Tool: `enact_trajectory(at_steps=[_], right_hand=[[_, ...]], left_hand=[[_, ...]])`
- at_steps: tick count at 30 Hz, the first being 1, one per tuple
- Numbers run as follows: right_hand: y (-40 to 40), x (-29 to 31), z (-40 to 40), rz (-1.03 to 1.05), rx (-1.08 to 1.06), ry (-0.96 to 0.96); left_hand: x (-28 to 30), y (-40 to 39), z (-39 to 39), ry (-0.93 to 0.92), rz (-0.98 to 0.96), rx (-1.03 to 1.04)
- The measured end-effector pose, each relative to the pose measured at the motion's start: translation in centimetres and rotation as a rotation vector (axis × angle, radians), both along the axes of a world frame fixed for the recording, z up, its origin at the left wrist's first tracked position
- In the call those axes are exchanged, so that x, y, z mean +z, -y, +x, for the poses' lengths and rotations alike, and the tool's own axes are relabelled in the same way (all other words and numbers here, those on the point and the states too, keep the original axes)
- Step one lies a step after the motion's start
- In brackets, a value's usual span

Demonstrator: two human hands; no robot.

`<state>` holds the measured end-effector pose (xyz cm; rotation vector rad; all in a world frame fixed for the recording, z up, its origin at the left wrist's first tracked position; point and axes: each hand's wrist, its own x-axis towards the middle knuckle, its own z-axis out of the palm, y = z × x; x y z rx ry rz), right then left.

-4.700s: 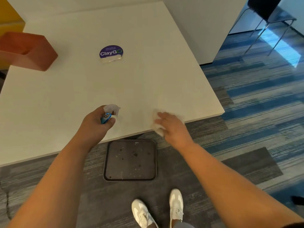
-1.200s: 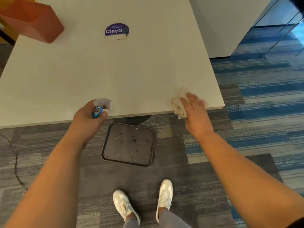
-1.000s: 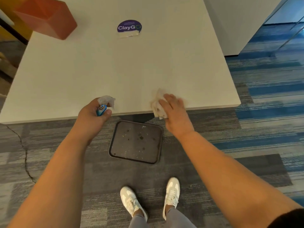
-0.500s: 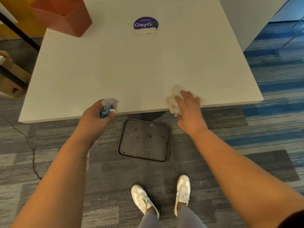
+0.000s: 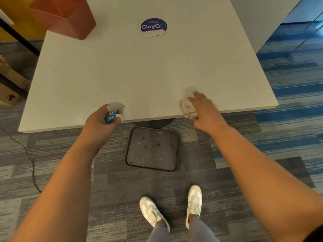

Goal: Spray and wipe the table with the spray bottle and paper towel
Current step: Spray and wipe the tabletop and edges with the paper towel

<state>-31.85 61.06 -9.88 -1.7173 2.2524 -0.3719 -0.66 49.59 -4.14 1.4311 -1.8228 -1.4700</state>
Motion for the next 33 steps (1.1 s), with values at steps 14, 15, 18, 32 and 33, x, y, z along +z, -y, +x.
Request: enact_trajectory(at_steps=[14, 15, 18, 32, 33], right_hand=[[1.5, 1.4, 4.3, -0.167, -0.041, 0.071], [1.8, 1.5, 4.4, -0.122, -0.012, 0.054], [1.0, 0.9, 6.9, -0.041, 0.24, 0.147], [1.8, 0.6, 4.2, 0.063, -0.004, 0.135], [1.5, 0.3, 5.8, 0.069, 0.095, 0.197]], left_hand=[[-0.2, 0.5, 1.0, 0.021, -0.02, 0.01], [-0.3, 0.5, 0.9, 0.015, -0.016, 0.009], [-0.3, 0.1, 0.8, 0.013, -0.009, -0.002], [-0.3, -0.4, 0.4, 0.011, -0.024, -0.013], [-0.2, -0.5, 0.4, 0.013, -0.021, -0.016]])
